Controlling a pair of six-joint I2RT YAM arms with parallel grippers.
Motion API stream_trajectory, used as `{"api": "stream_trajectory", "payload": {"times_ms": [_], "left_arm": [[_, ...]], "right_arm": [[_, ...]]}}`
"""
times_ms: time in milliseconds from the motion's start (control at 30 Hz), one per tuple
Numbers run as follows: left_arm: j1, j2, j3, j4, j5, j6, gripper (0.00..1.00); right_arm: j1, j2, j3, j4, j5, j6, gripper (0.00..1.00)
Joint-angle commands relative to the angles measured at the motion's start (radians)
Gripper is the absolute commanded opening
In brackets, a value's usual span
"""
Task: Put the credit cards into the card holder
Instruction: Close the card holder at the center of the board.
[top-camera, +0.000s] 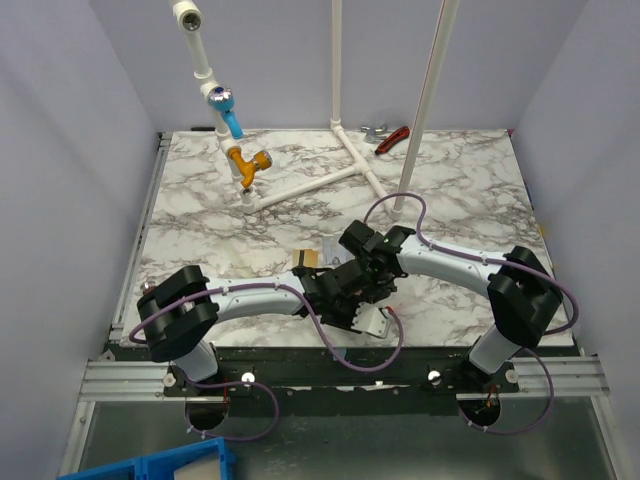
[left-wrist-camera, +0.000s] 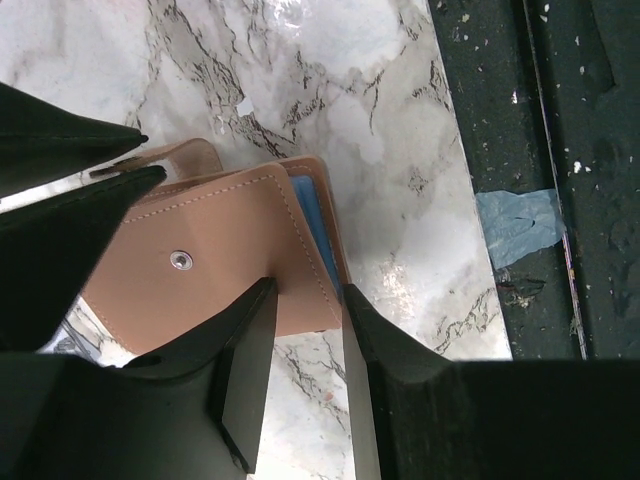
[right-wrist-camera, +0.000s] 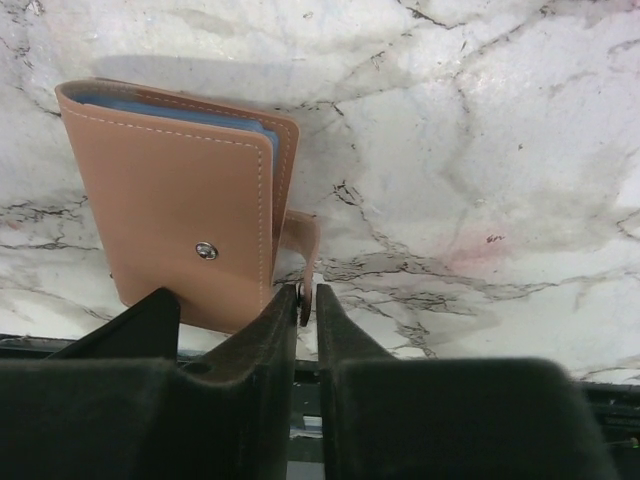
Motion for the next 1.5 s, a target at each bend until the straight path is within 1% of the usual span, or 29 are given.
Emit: {"api": "stream_trajectory", "payload": {"times_ms": [0, 67, 100, 300, 400, 533, 767, 800, 900, 1467], "left_arm": [[-0.007, -0.029, -0.023, -0.017, 0.039, -0.003, 0.34], [-0.008, -0.021, -0.025, -0.016, 0.037, -0.001, 0.34], [-0.006, -0.016, -0.027, -0.015, 0.037, 0.000, 0.33], [-0.007, 0.004, -0.024, -0.011, 0.037, 0.006, 0.33], [-0.007, 0.016, -0.020, -0.016, 0.037, 0.013, 0.33], [-0.007, 0.026, -0.012, -0.028, 0.043, 0.013, 0.33], [-0.008, 0.028, -0.003, -0.040, 0.044, 0.020, 0.33], [-0.008, 0.028, -0.002, -0.040, 0.044, 0.021, 0.33], [-0.008, 0.029, 0.000, -0.044, 0.043, 0.023, 0.33], [-0.008, 0.041, 0.011, -0.063, 0.050, 0.032, 0.33]], "right_arm": [[0.001, 0.009, -0.010, 0.017, 0.026, 0.016, 0.11], [0.001, 0.008, -0.006, 0.017, 0.029, 0.019, 0.01], [0.001, 0.005, -0.004, 0.018, 0.034, 0.020, 0.01], [0.002, -0.020, 0.011, 0.012, 0.033, 0.024, 0.01], [0.001, -0.019, 0.028, 0.022, -0.002, 0.012, 0.01], [0.001, 0.011, 0.051, 0.047, -0.060, -0.011, 0.01], [0.001, 0.072, 0.055, 0.106, -0.100, -0.036, 0.01], [0.001, 0.083, 0.053, 0.114, -0.131, -0.038, 0.01], [0.001, 0.103, 0.048, 0.130, -0.156, -0.048, 0.01], [-0.004, 0.112, 0.072, 0.144, -0.163, -0.063, 0.01]]}}
